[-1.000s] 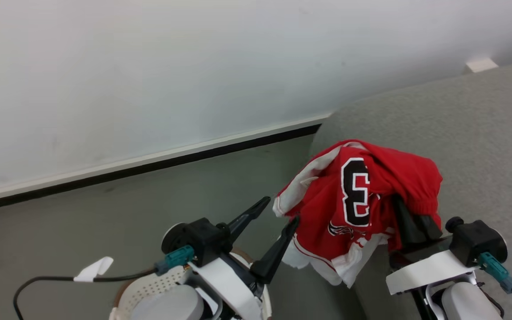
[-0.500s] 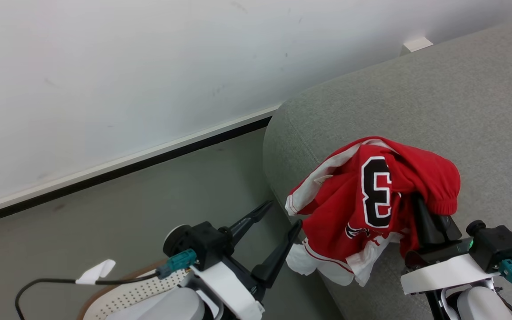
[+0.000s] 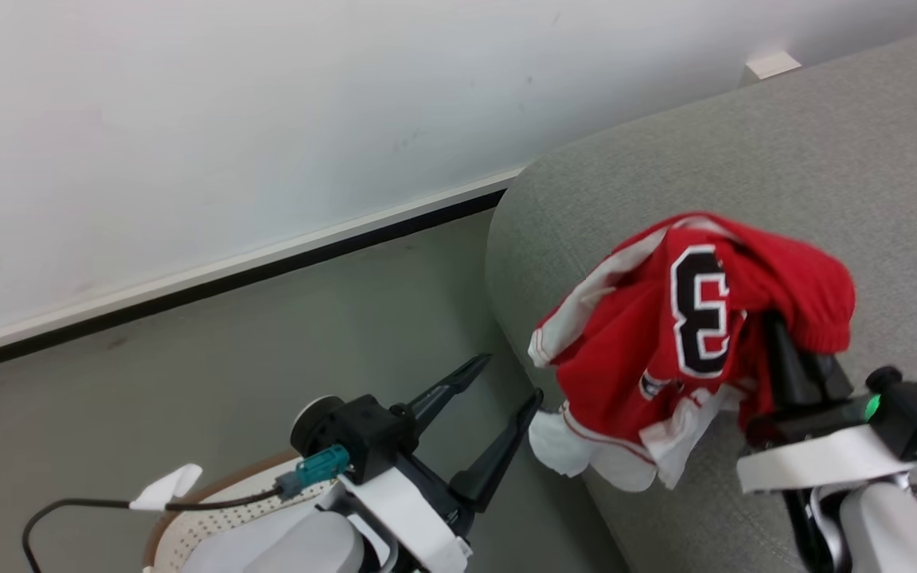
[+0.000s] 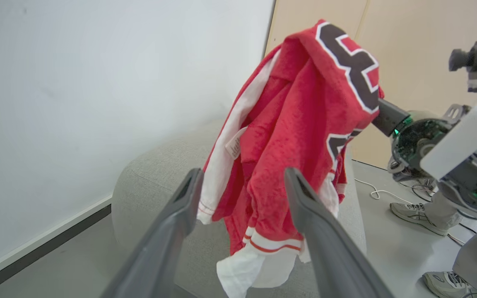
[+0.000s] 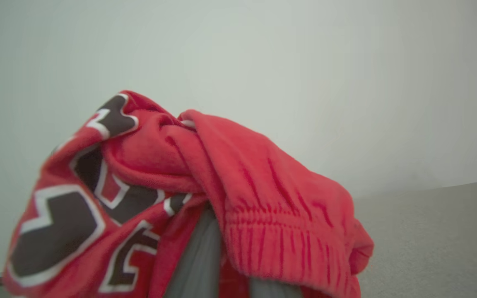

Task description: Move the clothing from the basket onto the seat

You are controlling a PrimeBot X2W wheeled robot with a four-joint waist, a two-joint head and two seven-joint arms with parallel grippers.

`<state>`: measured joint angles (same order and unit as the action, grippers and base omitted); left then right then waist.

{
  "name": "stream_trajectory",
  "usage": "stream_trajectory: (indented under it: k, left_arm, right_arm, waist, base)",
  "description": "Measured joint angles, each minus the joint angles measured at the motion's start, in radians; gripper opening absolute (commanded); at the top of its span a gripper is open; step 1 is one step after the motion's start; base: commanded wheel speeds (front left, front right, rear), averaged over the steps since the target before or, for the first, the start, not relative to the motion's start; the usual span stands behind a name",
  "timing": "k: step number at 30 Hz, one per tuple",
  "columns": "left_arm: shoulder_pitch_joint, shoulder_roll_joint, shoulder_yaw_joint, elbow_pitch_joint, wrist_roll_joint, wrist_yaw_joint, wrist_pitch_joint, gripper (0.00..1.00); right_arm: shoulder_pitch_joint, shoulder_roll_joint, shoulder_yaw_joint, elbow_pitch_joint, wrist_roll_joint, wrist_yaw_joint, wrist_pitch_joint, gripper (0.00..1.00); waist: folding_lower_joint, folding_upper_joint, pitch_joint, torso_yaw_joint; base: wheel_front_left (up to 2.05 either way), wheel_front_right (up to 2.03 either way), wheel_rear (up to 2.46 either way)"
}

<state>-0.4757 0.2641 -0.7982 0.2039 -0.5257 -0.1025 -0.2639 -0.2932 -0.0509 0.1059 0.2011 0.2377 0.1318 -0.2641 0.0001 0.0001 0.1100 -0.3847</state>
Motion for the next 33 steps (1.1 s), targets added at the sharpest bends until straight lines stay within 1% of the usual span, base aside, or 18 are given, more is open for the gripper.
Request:
stream_trajectory:
  k: [7,15,19,22,26,28,29,31,33]
  left_arm:
    - [-0.002,0.007,0.01,-0.029,0.008,-0.009,0.0,1.0]
    - [-0.027,0.059,0.016,-0.062,0.016,-0.015,0.0,1.0]
    - [-0.055,0.085,0.021,-0.085,0.017,-0.02,0.001,1.0]
    - [-0.071,0.105,0.029,-0.103,0.017,-0.02,0.001,1.0]
    - [-0.091,0.13,0.039,-0.121,0.017,-0.021,0.001,1.0]
    - [-0.099,0.143,0.045,-0.13,0.016,-0.021,0.001,1.0]
    - [-0.103,0.149,0.048,-0.134,0.016,-0.022,0.001,1.0]
    - [-0.114,0.159,0.048,-0.141,0.016,-0.022,0.001,1.0]
    - [-0.128,0.166,0.049,-0.15,0.016,-0.022,0.001,1.0]
  right_arm:
    - [-0.129,-0.047,-0.045,0.045,0.0,0.0,0.002,0.0]
    - [-0.351,-0.11,-0.125,0.11,0.052,0.0,0.067,0.0]
    - [-0.465,-0.174,-0.163,0.164,0.059,0.0,0.118,0.0]
    - [-0.533,-0.218,-0.2,0.195,0.034,0.0,0.146,0.0]
    - [-0.593,-0.273,-0.247,0.241,-0.029,0.0,0.179,0.0]
    - [-0.607,-0.307,-0.244,0.282,-0.089,0.0,0.208,0.0]
    - [-0.609,-0.312,-0.249,0.306,-0.1,0.0,0.221,0.0]
    - [-0.61,-0.328,-0.268,0.357,-0.137,0.0,0.237,0.0]
    - [-0.621,-0.349,-0.308,0.399,-0.159,0.0,0.245,0.0]
  waist:
    - [0.0,0.0,0.043,0.036]
    - [0.0001,0.0,0.141,0.085]
    - [0.0001,0.0,0.202,0.111]
    - [0.0001,0.0,0.249,0.133]
    - [0.0002,0.0,0.312,0.163]
    - [0.0001,0.0,0.343,0.177]
    - [0.0002,0.0,0.359,0.183]
    - [0.0003,0.0,0.391,0.195]
    - [0.0002,0.0,0.421,0.208]
  base:
    - [0.0,0.0,0.0]
    - [0.0,0.0,0.0]
    - [0.0,0.0,0.0]
    - [0.0,0.0,0.0]
    - [0.0,0.0,0.0]
    - [0.0,0.0,0.0]
    - [0.0,0.0,0.0]
    - [0.0,0.0,0.0]
    - [0.0,0.0,0.0]
